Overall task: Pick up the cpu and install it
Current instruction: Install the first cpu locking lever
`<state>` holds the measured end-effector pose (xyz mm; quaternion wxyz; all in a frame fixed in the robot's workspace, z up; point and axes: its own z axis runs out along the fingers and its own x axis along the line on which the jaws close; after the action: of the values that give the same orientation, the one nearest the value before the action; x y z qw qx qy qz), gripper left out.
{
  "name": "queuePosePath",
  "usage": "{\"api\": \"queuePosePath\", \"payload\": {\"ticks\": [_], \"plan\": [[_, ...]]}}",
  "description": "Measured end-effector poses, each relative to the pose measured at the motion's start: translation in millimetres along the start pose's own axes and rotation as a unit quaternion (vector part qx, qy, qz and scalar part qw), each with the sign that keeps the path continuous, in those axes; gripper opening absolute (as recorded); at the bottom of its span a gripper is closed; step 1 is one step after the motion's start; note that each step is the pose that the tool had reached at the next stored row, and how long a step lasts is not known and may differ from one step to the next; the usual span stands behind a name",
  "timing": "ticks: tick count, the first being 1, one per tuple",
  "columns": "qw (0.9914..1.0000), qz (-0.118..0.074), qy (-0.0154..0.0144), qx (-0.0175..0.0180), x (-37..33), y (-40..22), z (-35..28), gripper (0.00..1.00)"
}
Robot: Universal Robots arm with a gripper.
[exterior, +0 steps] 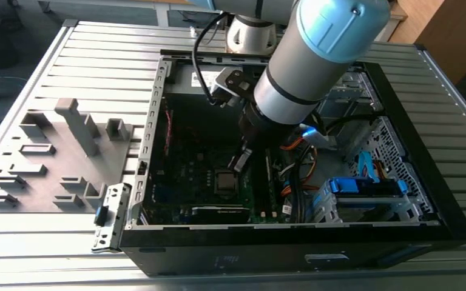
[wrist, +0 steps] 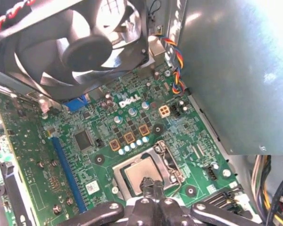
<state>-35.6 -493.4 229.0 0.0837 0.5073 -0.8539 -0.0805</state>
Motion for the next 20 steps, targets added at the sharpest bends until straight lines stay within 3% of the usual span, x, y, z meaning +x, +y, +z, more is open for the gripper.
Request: {"api": "queuePosePath", "payload": {"ticks": [10,20], "plan": [[1.0,0.0,-0.0009,-0.0004,-4.3,1.0,5.1,0.11],[1.0,0.0,-0.001,-0.0005,-13.1,4.3,11.0,0.11]]}}
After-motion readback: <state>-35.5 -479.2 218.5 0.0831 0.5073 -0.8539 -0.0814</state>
